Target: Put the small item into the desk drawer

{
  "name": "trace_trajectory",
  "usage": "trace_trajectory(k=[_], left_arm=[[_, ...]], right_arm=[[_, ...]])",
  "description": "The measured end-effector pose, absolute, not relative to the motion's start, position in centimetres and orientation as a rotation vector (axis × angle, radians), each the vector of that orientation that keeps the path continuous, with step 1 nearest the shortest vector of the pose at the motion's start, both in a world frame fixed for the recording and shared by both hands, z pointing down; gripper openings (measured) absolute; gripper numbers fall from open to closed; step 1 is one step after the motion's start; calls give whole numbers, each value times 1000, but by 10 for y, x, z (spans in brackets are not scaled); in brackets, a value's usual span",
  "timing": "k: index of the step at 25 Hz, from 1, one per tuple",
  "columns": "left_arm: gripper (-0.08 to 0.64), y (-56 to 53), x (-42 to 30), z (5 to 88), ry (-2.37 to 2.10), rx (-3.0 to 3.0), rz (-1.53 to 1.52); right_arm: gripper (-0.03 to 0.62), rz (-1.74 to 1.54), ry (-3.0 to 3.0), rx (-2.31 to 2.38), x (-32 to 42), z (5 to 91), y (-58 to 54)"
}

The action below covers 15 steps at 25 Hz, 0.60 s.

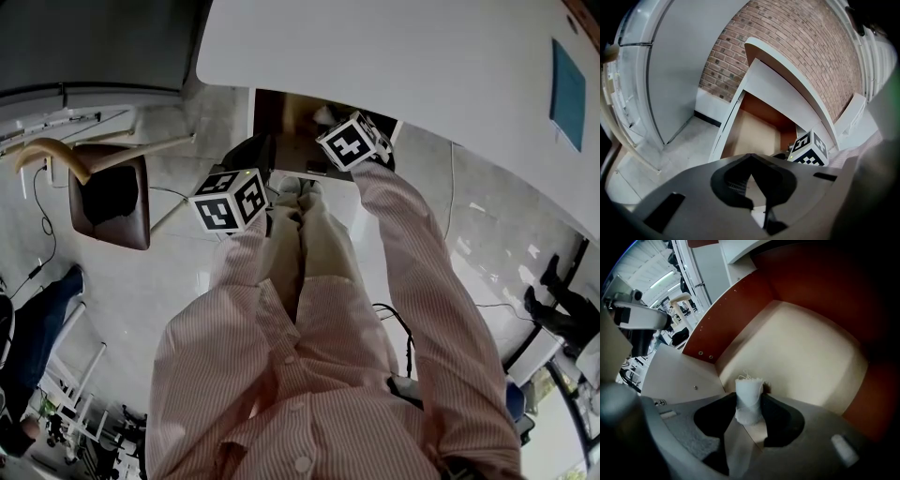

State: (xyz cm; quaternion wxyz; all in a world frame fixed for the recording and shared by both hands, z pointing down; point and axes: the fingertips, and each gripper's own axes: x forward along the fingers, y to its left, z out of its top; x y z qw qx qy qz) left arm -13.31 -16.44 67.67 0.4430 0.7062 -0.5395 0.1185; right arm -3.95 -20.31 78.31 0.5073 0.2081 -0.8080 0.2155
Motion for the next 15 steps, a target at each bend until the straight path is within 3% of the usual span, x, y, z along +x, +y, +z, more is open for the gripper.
trace_trajectory(k=[15], left_arm=[[-2, -162, -130, 649, -1333, 1775, 293]], right_arm=[[155, 592, -2011, 578, -33, 747, -196]])
